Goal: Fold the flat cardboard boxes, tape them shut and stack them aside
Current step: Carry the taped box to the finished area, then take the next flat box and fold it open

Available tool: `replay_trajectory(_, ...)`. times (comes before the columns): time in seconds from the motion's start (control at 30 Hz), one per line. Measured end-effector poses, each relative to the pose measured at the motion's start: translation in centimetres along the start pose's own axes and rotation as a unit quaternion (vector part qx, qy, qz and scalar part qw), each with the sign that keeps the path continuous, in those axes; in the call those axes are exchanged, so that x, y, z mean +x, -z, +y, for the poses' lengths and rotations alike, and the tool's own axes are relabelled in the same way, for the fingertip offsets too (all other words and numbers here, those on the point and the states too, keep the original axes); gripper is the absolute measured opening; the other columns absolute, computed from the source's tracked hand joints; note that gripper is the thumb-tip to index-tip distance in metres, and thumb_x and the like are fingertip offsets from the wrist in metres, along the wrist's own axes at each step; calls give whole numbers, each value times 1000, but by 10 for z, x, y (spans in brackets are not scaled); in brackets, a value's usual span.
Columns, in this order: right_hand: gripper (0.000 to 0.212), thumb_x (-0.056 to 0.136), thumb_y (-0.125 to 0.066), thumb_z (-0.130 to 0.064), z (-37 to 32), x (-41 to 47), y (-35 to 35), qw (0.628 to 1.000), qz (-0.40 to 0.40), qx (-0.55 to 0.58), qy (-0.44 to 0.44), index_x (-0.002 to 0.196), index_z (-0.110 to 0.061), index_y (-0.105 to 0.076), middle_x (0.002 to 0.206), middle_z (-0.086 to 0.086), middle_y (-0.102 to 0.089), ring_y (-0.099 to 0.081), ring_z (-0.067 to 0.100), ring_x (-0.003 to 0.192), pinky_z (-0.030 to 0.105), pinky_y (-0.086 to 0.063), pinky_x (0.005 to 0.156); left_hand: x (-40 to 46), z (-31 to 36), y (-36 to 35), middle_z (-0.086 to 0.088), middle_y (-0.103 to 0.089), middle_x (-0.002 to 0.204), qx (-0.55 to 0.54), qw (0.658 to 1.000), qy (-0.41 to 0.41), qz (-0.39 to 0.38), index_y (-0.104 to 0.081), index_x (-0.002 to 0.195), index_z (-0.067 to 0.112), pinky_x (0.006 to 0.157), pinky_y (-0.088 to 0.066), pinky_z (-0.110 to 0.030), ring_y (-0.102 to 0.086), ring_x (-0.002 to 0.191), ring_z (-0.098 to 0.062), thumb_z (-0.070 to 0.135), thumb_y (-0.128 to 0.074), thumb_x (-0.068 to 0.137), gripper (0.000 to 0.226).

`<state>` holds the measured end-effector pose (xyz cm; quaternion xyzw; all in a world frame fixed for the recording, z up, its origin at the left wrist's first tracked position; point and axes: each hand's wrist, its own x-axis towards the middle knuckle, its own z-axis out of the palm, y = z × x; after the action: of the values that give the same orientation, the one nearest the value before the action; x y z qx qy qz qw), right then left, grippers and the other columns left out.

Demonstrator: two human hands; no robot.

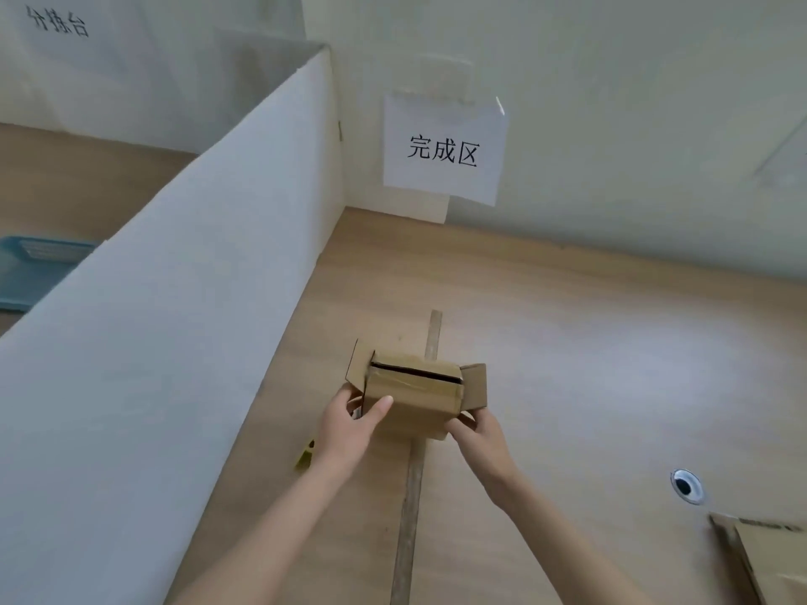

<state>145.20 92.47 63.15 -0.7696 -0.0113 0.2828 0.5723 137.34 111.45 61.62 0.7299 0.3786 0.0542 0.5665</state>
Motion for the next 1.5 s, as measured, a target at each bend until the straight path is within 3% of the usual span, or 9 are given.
replay_trajectory(0.1, 35, 92, -61, -14, 20, 20, -9, 1000, 20, 13, 0, 121, -33, -63, 122, -15, -69, -62, 5, 119, 28, -51, 95, 21, -21, -11, 2, -55, 141, -6, 999, 27, -16, -51, 139, 20, 104, -43, -36, -52, 130, -20, 58, -76, 80, 74)
replay_trajectory(0.33, 37, 91, -56, -11, 28, 37, -16, 998, 59, 2, -8, 124, -27, -60, 128, -10, -65, -57, 10, 127, 42, -48, 109, 36, -32, -16, 7, -55, 137, -9, 999, 28, -22, -50, 139, 23, 102, -43, -36, -51, 132, -19, 64, -74, 76, 78)
replay_trajectory(0.5, 41, 91, -59, -15, 15, 28, -12, 999, 41, -8, -14, 129, -30, -60, 132, -14, -64, -56, 5, 128, 42, -47, 111, 34, -18, -13, -5, -53, 143, -1, 999, 44, -30, -47, 142, 13, 108, -45, -46, -50, 132, -25, 61, -75, 77, 86)
replay_trajectory(0.63, 69, 92, -51, -8, 7, 6, 9, 997, 63, -26, -22, 156, -28, -35, 155, -13, -43, -44, 10, 139, 35, -42, 111, 23, -2, -4, -7, -44, 153, 19, 999, 28, -28, -32, 153, 16, 112, -42, -48, -45, 137, -26, 58, -80, 74, 101)
replay_trajectory(0.8, 70, 96, -49, -4, -9, -37, 54, 995, 80, -55, -8, 160, -23, -27, 157, -7, -41, -44, 8, 134, 38, -42, 113, -13, 27, 17, 5, -30, 162, 72, 996, -44, 18, -21, 158, 27, 113, -35, -40, -34, 145, -17, 54, -83, 74, 108)
replay_trajectory(1.07, 68, 93, -51, -5, -27, -156, 159, 989, 93, -85, 72, 156, -26, -35, 155, -12, -43, -45, 5, 132, 35, -44, 109, -141, 107, -13, 12, -31, 160, 169, 967, -189, 1, -34, 153, 36, 111, -34, -37, -30, 146, -11, 55, -77, 80, 87)
replay_trajectory(1.23, 64, 93, -52, -9, -3, -272, 262, 979, 104, -143, 99, 153, -27, -40, 153, -10, -45, -45, 8, 135, 27, -42, 98, -273, 144, -90, 5, -31, 162, 227, 936, -264, -59, -40, 153, 26, 116, -29, -34, -29, 148, -14, 50, -75, 84, 81)
replay_trajectory(1.37, 61, 94, -56, -10, 29, -367, 355, 972, 138, -165, 96, 152, -24, -43, 151, -4, -47, -44, 12, 139, 28, -40, 106, -378, 158, -163, 4, -32, 162, 241, 916, -304, -101, -41, 152, 25, 118, -23, -32, -23, 151, -13, 53, -73, 85, 79)
replay_trajectory(1.5, 62, 92, -58, -18, 61, -444, 429, 965, 177, -182, 70, 152, -30, -44, 150, -7, -49, -45, 13, 140, 35, -41, 110, -456, 167, -223, 8, -38, 157, 233, 903, -336, -134, -42, 150, 31, 113, -32, -33, -33, 145, -11, 58, -72, 83, 78)
